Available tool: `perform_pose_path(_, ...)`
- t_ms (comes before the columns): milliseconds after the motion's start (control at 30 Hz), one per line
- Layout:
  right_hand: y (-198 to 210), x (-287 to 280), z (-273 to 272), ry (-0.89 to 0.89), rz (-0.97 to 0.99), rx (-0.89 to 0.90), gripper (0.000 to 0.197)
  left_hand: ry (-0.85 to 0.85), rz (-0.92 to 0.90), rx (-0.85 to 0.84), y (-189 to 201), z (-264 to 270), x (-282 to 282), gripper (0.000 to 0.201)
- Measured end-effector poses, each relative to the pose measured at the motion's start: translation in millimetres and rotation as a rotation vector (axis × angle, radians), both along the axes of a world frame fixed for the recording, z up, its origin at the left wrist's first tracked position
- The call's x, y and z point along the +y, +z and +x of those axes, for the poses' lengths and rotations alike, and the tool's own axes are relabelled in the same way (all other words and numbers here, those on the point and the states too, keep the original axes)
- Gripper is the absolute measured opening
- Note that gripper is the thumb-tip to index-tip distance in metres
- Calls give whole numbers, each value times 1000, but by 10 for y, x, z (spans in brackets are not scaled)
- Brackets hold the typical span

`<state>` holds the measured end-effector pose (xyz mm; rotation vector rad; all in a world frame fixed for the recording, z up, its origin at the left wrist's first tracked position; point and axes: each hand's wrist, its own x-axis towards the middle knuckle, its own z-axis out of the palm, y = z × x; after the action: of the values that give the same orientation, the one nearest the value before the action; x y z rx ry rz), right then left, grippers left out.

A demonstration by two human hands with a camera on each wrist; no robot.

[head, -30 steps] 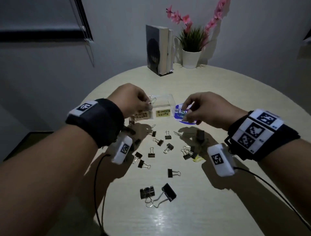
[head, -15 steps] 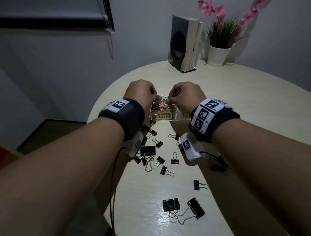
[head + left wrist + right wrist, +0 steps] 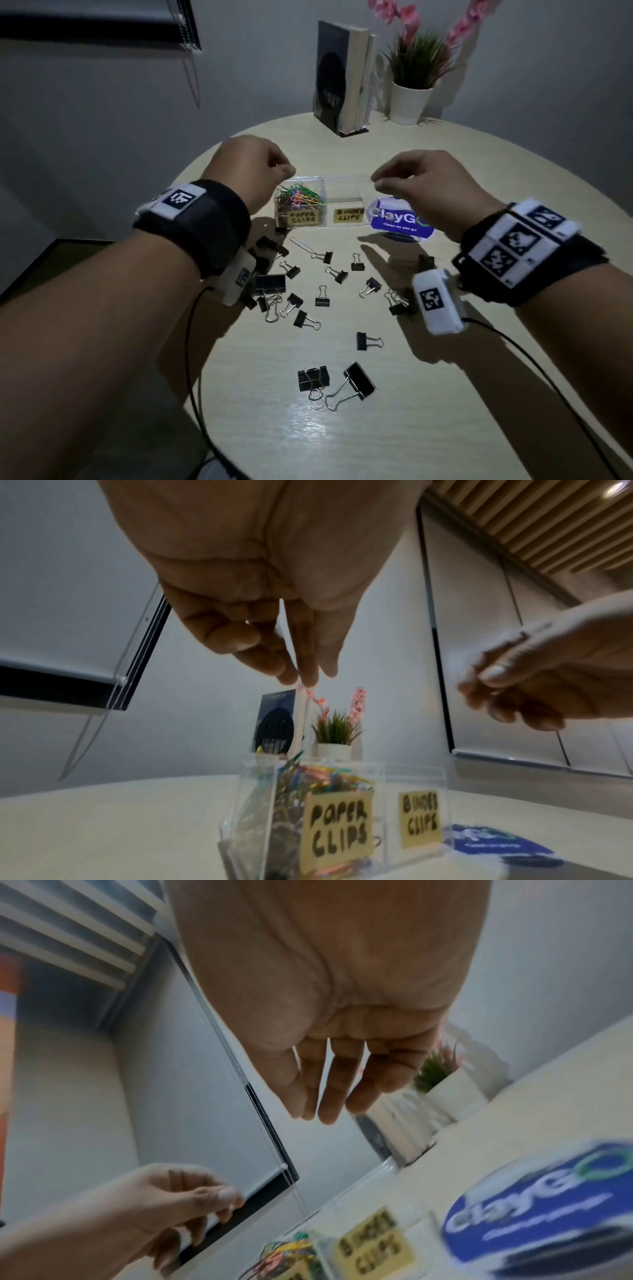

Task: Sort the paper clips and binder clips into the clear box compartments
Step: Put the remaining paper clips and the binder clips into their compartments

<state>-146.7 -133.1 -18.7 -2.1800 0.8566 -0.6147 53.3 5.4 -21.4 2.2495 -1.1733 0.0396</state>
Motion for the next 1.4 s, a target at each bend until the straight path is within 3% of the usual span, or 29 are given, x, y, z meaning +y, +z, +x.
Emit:
perform_pose_path(100,82,57,-610,-39,4,85,4,-49,56,7,68,-197,119,21)
perform_pose_path(200,39,148,-1052,-30,3,324,4,-143,213,-21,80,-507,148,14)
perform_pose_path(300,-141,201,-1254,30,-42,570,4,-278,360,-76,80,-920,38,12)
perform_pose_path(367,-269,214,-1282,58,-81,629,6,-395,438,-145,47,-1213,-80,17)
perform_pose_path(500,-445,210,-1259,74,-197,581,10,-545,548,-200,-118,-1722,-281,22)
perform_pose_path(633,-495,115,-1240,97,-205,657,22,-576,683,-200,-274,-1869,-297,27)
perform_pose_path(800,-489,67,-1294,94,-113,659,19,-507,672,-173,-260,-1647,-151,25)
perform_pose_path(1000,-478,-34,-1159,74,-188,536,9,-451,604,-217,-319,-1718,-254,23)
perform_pose_path(1200,-425,-29,-1085,195,-181,607,23,-369,689,-297,-444,-1788,-401,22)
perform_pose_path(1400,-452,-54,-1075,180,-264,706,11,-396,700,-313,-395,-1760,-326,23)
